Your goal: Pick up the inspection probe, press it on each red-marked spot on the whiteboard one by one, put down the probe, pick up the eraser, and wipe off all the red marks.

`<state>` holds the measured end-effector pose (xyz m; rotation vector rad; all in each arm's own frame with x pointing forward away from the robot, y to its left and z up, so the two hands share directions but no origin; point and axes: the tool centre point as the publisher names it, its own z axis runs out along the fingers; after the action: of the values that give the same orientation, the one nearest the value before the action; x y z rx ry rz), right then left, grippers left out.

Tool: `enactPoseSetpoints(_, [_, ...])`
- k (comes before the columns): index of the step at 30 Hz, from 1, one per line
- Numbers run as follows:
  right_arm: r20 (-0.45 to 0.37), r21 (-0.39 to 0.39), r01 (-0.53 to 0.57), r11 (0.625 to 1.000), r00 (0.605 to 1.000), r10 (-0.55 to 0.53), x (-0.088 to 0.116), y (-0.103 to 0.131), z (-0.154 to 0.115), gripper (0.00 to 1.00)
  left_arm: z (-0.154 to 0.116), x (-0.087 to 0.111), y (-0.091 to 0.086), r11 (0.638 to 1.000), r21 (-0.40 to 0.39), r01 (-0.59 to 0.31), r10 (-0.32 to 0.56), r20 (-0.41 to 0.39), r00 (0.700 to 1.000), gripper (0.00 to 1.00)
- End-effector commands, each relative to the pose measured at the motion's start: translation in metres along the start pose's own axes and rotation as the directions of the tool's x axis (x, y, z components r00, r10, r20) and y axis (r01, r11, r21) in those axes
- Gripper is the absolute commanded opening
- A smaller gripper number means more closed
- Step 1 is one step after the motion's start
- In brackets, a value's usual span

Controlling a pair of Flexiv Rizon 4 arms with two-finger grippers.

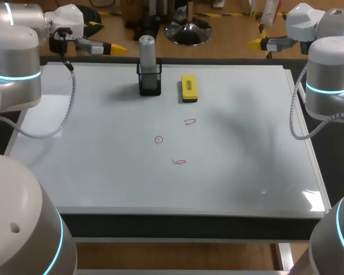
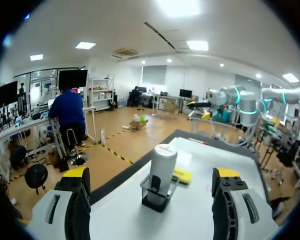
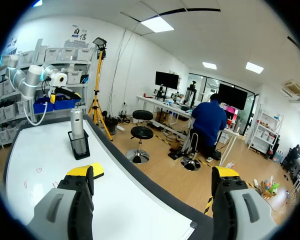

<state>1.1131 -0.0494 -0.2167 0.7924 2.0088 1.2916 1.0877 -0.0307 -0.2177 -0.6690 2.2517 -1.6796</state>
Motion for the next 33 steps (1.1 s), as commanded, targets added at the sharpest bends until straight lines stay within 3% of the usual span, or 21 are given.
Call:
enactPoseSetpoints(1, [-0.001, 0.001, 0.0, 1.0, 1.0, 0.0, 0.0, 0.0, 0.0, 1.0, 0.013, -0.006, 0.002, 1.0, 0.013, -0.014, 0.015, -0.05, 0.999, 1.0])
enactPoseSetpoints(15, [-0.001, 0.001, 0.0, 1.0, 1.0, 0.0, 0.0, 0.0, 0.0, 1.0, 0.035, -0.009, 0.006, 0.995, 0.024, -0.095, 0.098, -0.161, 0.982, 1.0])
enactPoseSetpoints(33, [-0.001, 0.001, 0.0, 1.0, 1.0, 0.0, 0.0, 0.0, 0.0, 1.0, 0.069, 0.0, 0.011, 0.995, 0.073, -0.064, 0.083, -0.293, 0.952, 1.0])
